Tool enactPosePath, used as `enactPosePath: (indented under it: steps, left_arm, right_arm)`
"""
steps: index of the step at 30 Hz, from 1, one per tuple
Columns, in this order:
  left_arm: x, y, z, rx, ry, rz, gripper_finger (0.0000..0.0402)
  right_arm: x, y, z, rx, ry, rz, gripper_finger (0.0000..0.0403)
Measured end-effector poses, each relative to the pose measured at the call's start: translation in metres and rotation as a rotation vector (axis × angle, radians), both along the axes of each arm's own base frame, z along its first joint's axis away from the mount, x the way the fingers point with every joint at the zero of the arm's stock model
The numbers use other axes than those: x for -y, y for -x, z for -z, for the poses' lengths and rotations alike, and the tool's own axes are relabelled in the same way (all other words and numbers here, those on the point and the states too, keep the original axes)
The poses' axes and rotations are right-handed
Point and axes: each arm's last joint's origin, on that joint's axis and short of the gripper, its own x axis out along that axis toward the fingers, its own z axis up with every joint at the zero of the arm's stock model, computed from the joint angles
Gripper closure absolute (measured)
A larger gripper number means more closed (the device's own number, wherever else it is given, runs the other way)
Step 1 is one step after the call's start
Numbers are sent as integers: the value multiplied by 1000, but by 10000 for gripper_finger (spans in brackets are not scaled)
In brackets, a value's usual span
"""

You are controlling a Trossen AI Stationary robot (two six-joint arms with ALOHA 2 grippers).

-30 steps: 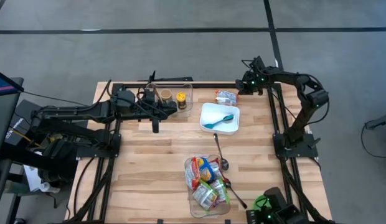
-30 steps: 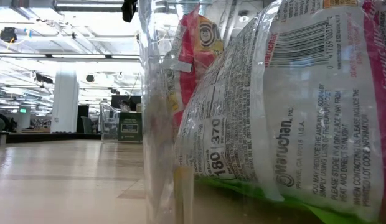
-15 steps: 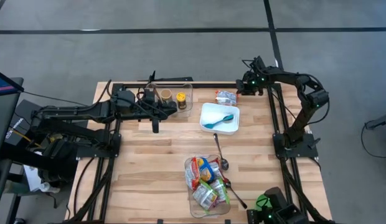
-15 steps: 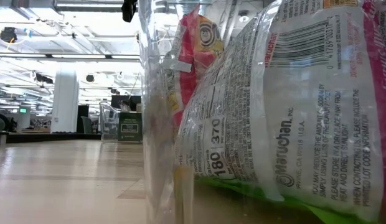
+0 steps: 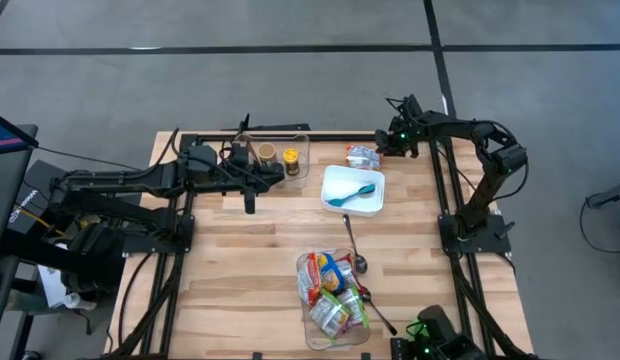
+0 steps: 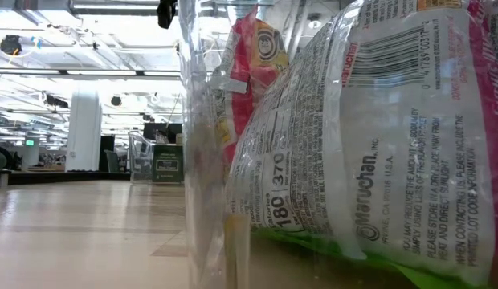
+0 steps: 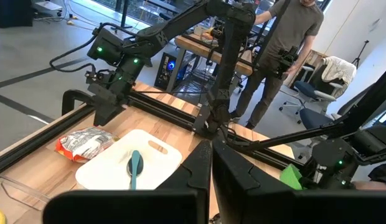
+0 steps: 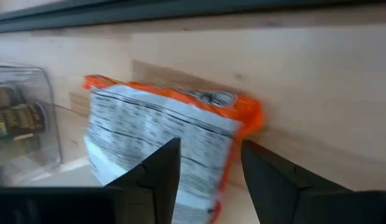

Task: Pick & Place Food Item
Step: Put the orange noodle pack into the bottom transparent bin

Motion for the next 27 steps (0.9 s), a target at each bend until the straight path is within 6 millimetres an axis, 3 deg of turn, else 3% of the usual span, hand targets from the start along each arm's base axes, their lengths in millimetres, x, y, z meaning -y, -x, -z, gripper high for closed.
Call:
enactPosePath:
  steps: [8, 19, 27]
  left_arm:
    - [0, 0, 0, 0, 0, 0, 393]
    - [0, 0, 0, 0, 0, 0, 393]
    - [0, 0, 0, 0, 0, 0, 393]
  right_arm:
    - [-1, -16, 20, -6, -24, -33, 243]
    - [0, -24, 18, -21, 28, -1, 247]
    - [0, -24, 18, -18, 29, 0, 304]
